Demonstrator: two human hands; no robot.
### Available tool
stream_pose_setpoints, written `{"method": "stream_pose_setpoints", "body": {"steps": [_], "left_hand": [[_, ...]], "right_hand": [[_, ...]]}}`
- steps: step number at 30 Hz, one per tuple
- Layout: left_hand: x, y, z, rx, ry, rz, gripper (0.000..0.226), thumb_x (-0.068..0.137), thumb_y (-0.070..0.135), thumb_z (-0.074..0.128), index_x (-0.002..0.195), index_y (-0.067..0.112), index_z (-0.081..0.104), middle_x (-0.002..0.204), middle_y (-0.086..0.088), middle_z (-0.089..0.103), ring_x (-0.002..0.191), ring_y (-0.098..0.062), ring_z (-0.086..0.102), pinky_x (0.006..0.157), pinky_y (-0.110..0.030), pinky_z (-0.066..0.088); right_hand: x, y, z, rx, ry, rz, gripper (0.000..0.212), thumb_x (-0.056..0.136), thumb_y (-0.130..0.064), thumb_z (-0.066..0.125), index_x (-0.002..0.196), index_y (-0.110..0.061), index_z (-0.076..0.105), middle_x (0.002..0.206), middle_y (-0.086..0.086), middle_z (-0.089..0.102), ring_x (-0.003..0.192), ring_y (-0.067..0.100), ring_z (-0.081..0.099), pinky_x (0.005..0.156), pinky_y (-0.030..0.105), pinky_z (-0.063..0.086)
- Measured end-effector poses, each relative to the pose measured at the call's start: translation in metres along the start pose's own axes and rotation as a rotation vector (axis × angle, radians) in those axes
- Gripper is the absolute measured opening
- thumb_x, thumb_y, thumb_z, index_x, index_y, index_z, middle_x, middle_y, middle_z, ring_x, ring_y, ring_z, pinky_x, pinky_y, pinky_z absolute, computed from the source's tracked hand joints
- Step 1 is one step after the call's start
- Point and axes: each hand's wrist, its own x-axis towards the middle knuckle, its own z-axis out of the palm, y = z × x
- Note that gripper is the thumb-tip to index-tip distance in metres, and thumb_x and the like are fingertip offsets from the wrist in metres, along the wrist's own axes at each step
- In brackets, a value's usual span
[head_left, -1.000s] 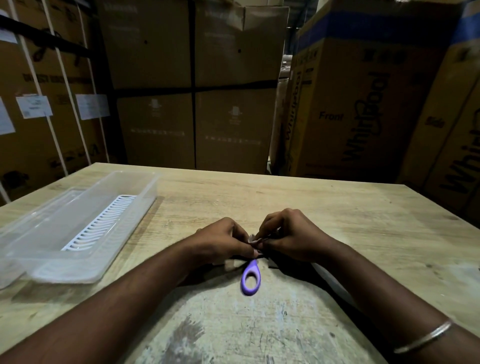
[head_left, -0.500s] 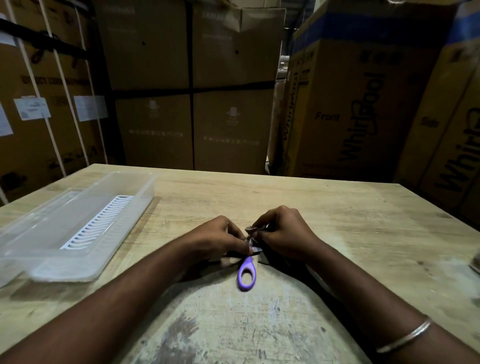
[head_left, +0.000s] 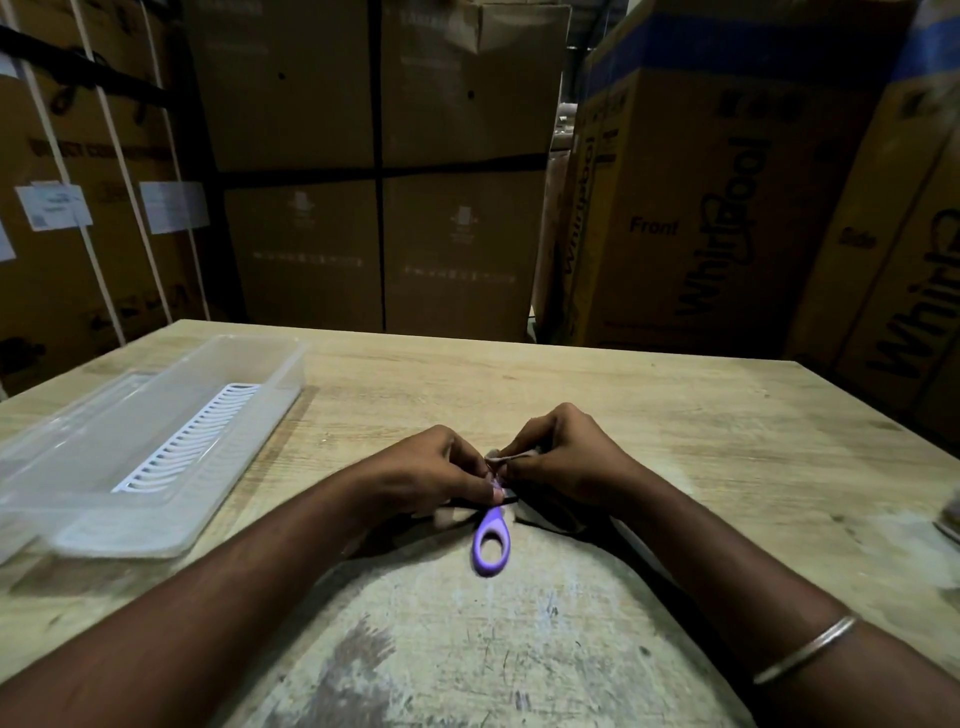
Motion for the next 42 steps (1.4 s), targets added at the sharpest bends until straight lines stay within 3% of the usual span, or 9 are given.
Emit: {"method": "stream_pose_setpoints", "body": {"steps": [7, 11, 16, 19, 26, 31, 36, 39, 42], "left_hand": [[-0.003, 0.002, 0.001, -0.012, 0.008, -0.022, 0.009, 0.083, 0.025, 0.078, 0.08, 0.017, 0.08, 0.068, 0.005, 0.072, 0.065, -0.007, 0.06, 0.064, -0.027, 0.043], [-0.002, 0.002, 0.004, -0.001, 0.022, -0.022, 0.011, 0.083, 0.024, 0.077, 0.074, 0.019, 0.078, 0.068, 0.0, 0.07, 0.062, -0.011, 0.059, 0.057, -0.025, 0.042], [0.001, -0.001, 0.004, -0.023, 0.03, -0.028, 0.014, 0.081, 0.025, 0.077, 0.083, 0.011, 0.081, 0.073, -0.005, 0.07, 0.066, -0.015, 0.057, 0.063, -0.03, 0.04], [0.0, -0.001, 0.004, -0.012, 0.023, -0.016, 0.009, 0.083, 0.022, 0.077, 0.077, 0.016, 0.08, 0.067, 0.001, 0.069, 0.063, -0.01, 0.057, 0.062, -0.026, 0.041], [-0.002, 0.004, 0.004, -0.015, 0.035, -0.05, 0.008, 0.082, 0.024, 0.078, 0.079, 0.017, 0.081, 0.068, 0.004, 0.073, 0.063, -0.005, 0.061, 0.061, -0.022, 0.043], [-0.001, 0.004, 0.008, 0.002, 0.1, -0.061, 0.008, 0.079, 0.026, 0.079, 0.075, 0.02, 0.081, 0.07, 0.002, 0.075, 0.064, -0.006, 0.063, 0.061, -0.023, 0.045], [-0.001, 0.004, 0.007, 0.002, 0.098, -0.066, 0.009, 0.081, 0.023, 0.078, 0.077, 0.015, 0.081, 0.062, 0.001, 0.068, 0.057, -0.007, 0.057, 0.054, -0.021, 0.041], [-0.001, 0.003, 0.006, 0.004, 0.082, -0.06, 0.014, 0.081, 0.024, 0.078, 0.083, 0.01, 0.081, 0.069, -0.002, 0.07, 0.063, -0.011, 0.059, 0.061, -0.025, 0.041], [-0.001, 0.003, 0.005, 0.01, 0.074, -0.049, 0.01, 0.081, 0.024, 0.078, 0.075, 0.017, 0.08, 0.069, 0.001, 0.072, 0.065, -0.008, 0.061, 0.063, -0.024, 0.043]], "right_hand": [[0.001, 0.001, 0.005, -0.049, 0.166, 0.025, 0.012, 0.079, -0.016, 0.077, 0.086, -0.026, 0.079, 0.08, -0.005, 0.076, 0.074, 0.004, 0.068, 0.067, 0.028, 0.057], [-0.004, 0.008, -0.001, 0.17, 0.087, -0.006, 0.01, 0.079, -0.013, 0.077, 0.088, -0.017, 0.08, 0.076, 0.001, 0.077, 0.072, 0.009, 0.071, 0.064, 0.027, 0.055], [-0.004, 0.004, 0.003, 0.11, -0.023, -0.089, 0.008, 0.076, -0.011, 0.08, 0.082, -0.017, 0.08, 0.074, -0.005, 0.072, 0.071, 0.003, 0.067, 0.063, 0.021, 0.052], [-0.001, 0.004, 0.003, 0.088, -0.008, -0.052, 0.012, 0.077, -0.009, 0.078, 0.084, -0.017, 0.08, 0.074, -0.007, 0.072, 0.07, 0.0, 0.066, 0.064, 0.02, 0.052], [0.011, 0.01, 0.008, 0.017, 0.194, 0.071, 0.01, 0.079, -0.013, 0.076, 0.084, -0.021, 0.078, 0.082, 0.001, 0.077, 0.08, 0.011, 0.071, 0.077, 0.04, 0.061], [0.005, 0.018, 0.003, 0.311, 0.323, 0.02, 0.009, 0.081, -0.013, 0.075, 0.088, -0.009, 0.079, 0.081, 0.01, 0.077, 0.082, 0.028, 0.074, 0.078, 0.053, 0.059], [-0.006, 0.008, 0.004, 0.15, 0.016, -0.153, 0.008, 0.077, -0.007, 0.077, 0.083, -0.011, 0.08, 0.08, 0.001, 0.072, 0.076, 0.013, 0.069, 0.067, 0.029, 0.054], [-0.002, 0.007, 0.007, 0.079, 0.022, -0.149, 0.012, 0.075, -0.009, 0.079, 0.079, -0.02, 0.08, 0.077, -0.006, 0.068, 0.071, 0.003, 0.063, 0.063, 0.023, 0.049], [0.003, 0.007, 0.006, 0.039, 0.063, -0.106, 0.013, 0.077, -0.008, 0.078, 0.086, -0.017, 0.08, 0.078, -0.008, 0.069, 0.073, 0.002, 0.063, 0.065, 0.023, 0.051]]}}
